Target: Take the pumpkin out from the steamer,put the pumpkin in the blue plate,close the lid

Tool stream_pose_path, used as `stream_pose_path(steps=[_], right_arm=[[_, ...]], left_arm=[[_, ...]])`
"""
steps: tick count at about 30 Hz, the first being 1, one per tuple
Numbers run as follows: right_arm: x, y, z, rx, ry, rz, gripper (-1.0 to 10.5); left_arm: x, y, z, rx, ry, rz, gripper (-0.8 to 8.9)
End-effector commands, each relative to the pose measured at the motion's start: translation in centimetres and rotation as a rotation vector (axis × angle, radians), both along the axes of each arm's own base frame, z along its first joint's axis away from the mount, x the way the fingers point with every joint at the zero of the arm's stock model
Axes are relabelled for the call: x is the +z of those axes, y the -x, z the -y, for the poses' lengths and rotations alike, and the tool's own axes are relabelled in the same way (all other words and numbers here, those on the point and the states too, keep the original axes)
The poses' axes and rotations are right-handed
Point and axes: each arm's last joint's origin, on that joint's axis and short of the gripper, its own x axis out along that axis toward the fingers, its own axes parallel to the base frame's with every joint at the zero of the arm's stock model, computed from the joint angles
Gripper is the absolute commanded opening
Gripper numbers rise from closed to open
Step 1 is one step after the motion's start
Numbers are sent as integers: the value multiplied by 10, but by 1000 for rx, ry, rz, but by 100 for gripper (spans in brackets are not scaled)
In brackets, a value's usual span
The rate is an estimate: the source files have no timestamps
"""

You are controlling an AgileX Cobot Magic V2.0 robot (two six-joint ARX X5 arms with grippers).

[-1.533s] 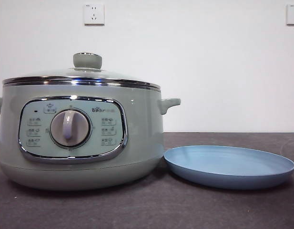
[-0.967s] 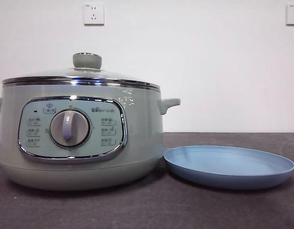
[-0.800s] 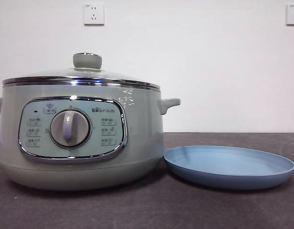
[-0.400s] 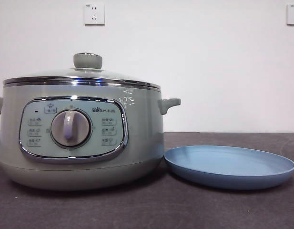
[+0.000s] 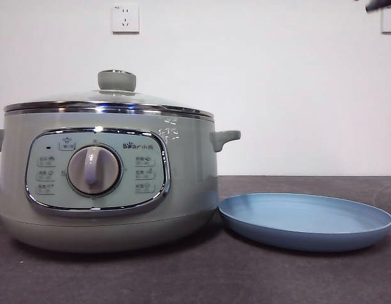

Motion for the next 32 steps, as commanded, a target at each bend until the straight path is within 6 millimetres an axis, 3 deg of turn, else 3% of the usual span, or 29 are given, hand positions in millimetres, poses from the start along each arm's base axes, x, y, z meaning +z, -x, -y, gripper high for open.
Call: stream_pose_path(steps=[1,4,5,13,23,32], right_arm=[[-2,-3,0,5,10,-9,451],[-3,-4,0,3,12,-21,451],[-3,-4,0,3,12,-22,451],[-3,-4,0,3,11,-25,451],[-4,-4,0,2,10,-32,450],[-4,-4,0,2,10,-36,450]], left_arm=[[5,-7,5,-46,-29,8,101],[5,-13,10,-74,-29,-5,427],[4,-15,12,-87,-29,-12,464],[-3,-27,31,-140,-54,-58,467],[7,-48,69,-182,-165,-62,467],[-16,-75,102,-214,-295,-141,467]])
